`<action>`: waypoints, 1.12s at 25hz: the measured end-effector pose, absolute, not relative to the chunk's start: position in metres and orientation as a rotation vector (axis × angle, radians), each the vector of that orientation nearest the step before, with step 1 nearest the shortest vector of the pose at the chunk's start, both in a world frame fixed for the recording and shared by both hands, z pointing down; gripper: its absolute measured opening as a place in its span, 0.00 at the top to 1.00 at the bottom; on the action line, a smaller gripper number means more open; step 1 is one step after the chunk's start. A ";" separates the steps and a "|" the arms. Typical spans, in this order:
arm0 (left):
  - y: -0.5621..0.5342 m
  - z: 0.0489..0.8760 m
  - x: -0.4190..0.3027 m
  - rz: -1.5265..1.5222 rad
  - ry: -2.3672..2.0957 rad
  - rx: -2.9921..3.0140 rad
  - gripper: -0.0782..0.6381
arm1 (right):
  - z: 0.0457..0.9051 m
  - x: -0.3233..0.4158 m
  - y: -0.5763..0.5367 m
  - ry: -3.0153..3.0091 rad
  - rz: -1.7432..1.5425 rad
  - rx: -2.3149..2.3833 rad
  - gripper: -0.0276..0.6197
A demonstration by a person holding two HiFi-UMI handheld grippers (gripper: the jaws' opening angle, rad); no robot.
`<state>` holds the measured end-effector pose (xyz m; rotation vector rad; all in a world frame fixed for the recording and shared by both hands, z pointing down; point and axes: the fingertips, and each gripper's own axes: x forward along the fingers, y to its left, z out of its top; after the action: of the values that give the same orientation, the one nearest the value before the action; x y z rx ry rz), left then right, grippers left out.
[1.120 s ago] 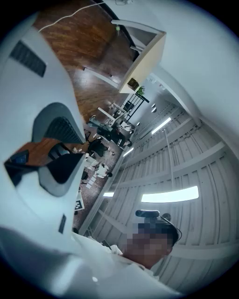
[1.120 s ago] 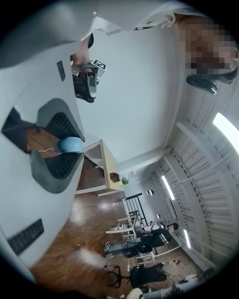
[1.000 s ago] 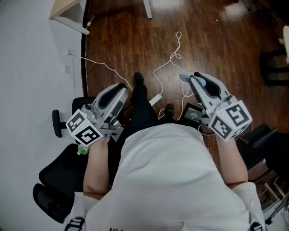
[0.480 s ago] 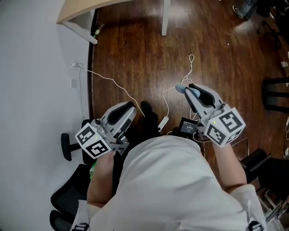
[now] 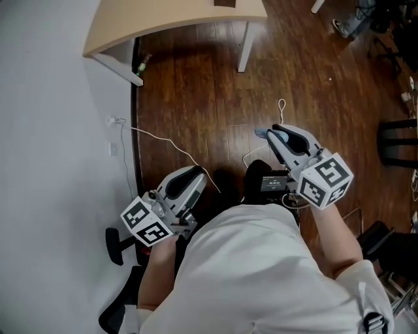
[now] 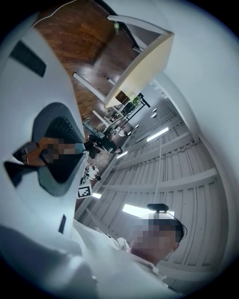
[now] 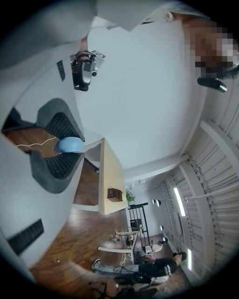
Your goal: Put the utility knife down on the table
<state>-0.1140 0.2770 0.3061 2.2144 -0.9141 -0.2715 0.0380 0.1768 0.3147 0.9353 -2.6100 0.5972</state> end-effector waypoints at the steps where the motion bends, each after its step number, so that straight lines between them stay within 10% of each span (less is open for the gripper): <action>1: 0.274 0.307 -0.116 -0.276 -0.918 2.209 0.80 | 0.315 0.036 0.171 -2.609 0.596 0.932 0.84; 28: 0.007 0.303 -0.112 -0.285 -1.030 2.141 0.80 | 0.314 0.007 -0.115 -2.672 0.588 0.757 0.84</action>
<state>-0.1118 0.0069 0.3035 2.1406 -1.0304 -0.2846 0.0073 -0.1154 0.3142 0.7567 -2.6722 0.5882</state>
